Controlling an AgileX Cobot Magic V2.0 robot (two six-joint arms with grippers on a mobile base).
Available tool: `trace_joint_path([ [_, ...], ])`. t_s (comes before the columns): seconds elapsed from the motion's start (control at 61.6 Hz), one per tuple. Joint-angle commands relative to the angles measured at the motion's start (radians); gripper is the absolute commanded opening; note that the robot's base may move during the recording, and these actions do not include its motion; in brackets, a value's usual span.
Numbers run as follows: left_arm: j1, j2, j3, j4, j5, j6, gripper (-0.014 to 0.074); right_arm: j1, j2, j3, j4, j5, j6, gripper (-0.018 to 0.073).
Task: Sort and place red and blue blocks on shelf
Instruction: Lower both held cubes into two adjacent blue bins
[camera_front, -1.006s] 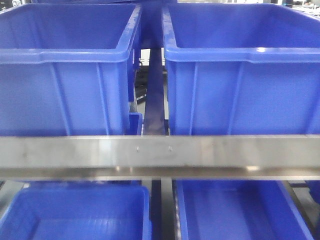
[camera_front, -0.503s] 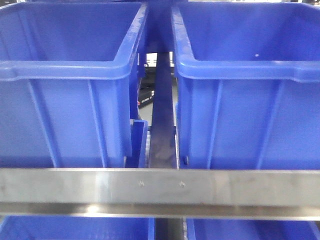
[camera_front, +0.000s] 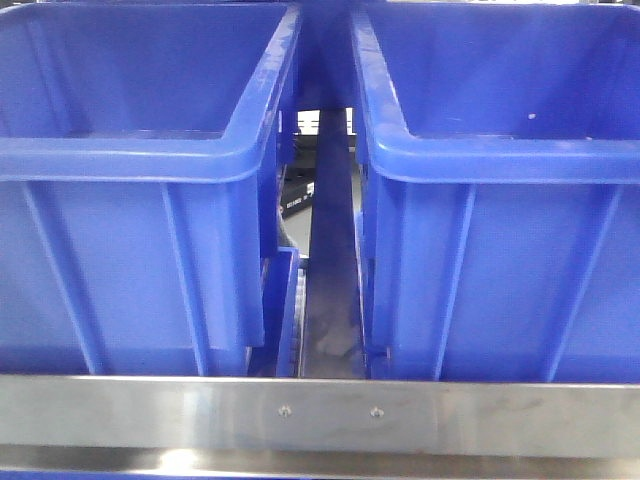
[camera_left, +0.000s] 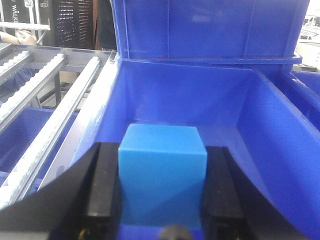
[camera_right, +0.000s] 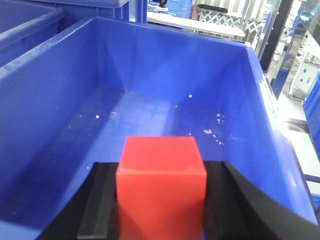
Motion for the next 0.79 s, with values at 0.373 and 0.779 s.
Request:
trace_joint_path([
  [0.373, -0.003, 0.012, -0.028, -0.008, -0.097, -0.002, 0.0123, -0.007, 0.005, -0.028, -0.01, -0.095, 0.0, 0.0089],
  [0.779, -0.003, 0.012, -0.028, -0.018, -0.134, -0.002, 0.0123, -0.007, 0.005, -0.03, 0.006, -0.106, 0.0, 0.0089],
])
